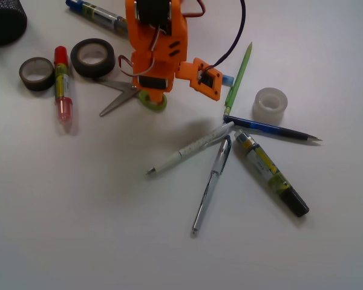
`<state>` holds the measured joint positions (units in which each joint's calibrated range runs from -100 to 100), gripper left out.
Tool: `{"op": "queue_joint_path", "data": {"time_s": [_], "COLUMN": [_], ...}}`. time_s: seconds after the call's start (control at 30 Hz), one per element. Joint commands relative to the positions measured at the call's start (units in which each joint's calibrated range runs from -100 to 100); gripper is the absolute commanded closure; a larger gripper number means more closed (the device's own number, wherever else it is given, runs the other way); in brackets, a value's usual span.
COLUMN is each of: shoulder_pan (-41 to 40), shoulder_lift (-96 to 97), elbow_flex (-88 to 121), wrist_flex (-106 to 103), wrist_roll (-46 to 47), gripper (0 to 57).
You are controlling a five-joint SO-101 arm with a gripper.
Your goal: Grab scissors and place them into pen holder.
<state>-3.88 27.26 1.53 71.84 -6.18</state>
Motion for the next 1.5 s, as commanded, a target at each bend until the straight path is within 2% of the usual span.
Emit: {"op": "queue_joint_path", "data": {"time_s": [0.0,0.23,0.47,0.6,0.7,0.97,1.27,1.47], "shoulder_pan": [-0.56,3.25,15.96,26.58,30.02,44.67,49.83,47.51], "shoulder_lift": [-6.82,-31.9,-47.45,-47.88,-47.03,-38.02,-35.38,-35.47], "elbow_flex": [0.37,-5.6,-9.5,-12.22,-13.3,-13.57,-13.57,-19.55], "wrist_flex": [0.96,8.13,8.3,2.35,-4.56,-9.28,-5.52,2.53], "wrist_roll": [1.17,4.49,8.25,11.87,12.11,7.52,-0.39,-6.45], "gripper": [57.1,57.1,57.2,57.2,57.2,57.2,57.2,57.2]}}
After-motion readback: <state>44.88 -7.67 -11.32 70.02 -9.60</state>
